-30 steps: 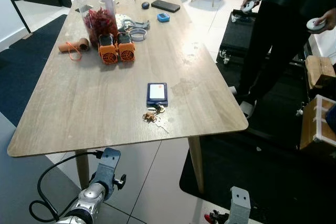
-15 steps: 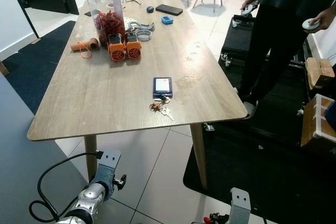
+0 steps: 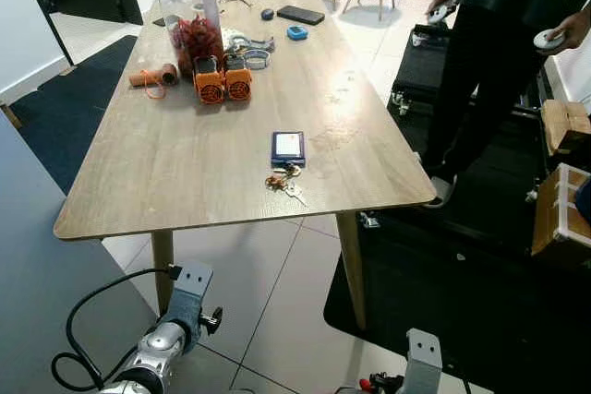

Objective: Hang keys on a hook

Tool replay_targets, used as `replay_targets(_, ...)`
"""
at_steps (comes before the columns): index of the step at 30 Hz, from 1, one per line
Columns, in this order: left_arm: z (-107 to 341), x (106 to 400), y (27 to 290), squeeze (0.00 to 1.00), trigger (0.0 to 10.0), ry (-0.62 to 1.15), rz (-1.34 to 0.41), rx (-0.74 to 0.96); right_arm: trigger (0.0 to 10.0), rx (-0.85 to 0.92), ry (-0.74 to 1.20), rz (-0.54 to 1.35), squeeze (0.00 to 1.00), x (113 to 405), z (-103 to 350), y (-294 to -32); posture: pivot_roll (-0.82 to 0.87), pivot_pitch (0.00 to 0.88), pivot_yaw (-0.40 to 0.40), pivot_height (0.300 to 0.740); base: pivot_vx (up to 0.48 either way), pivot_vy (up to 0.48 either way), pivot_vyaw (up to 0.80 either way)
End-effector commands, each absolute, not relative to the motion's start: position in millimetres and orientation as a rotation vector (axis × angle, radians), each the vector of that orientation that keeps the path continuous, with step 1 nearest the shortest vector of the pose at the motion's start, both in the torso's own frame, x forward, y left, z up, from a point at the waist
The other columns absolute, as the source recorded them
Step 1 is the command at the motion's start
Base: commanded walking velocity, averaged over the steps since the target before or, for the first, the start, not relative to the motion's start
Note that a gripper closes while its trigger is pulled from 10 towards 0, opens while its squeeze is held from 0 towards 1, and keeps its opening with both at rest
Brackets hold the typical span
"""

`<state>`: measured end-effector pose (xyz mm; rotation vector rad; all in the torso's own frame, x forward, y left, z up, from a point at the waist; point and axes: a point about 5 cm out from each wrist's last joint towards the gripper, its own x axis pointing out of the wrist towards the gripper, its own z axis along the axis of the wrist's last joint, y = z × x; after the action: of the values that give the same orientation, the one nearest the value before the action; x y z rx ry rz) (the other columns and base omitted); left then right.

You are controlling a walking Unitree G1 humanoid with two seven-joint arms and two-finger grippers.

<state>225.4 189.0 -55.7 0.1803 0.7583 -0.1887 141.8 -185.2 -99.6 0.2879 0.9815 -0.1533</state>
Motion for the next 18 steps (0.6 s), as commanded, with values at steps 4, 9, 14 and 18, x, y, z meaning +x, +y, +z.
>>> replay_targets(4,-55.9,223.3,196.9,0.0,10.0,0.766,-0.17,0.191,10.0,0.3,0.989,-0.154,0.0,139.9,-100.8,-181.5,0.09,0.029,0.006,0.74,0.0,0.0,0.0)
replay_targets(9,-56.0,223.1,197.0,0.0,10.0,0.767,-0.169,0.19,10.0,0.301,0.988,-0.153,0.0,140.4,-100.7,-181.6,0.09,0.024,0.007,0.74,0.0,0.0,0.0)
replay_targets(14,-56.1,223.0,197.1,0.0,10.0,0.768,-0.168,0.19,10.0,0.302,0.988,-0.152,0.0,140.4,-100.6,-181.6,0.09,0.021,0.007,0.74,0.0,0.0,0.0)
replay_targets(18,-56.2,222.8,196.9,0.0,10.0,0.767,-0.168,0.188,10.0,0.301,0.989,-0.152,0.0,140.1,-100.7,-181.8,0.09,0.019,0.006,0.74,0.0,0.0,0.0)
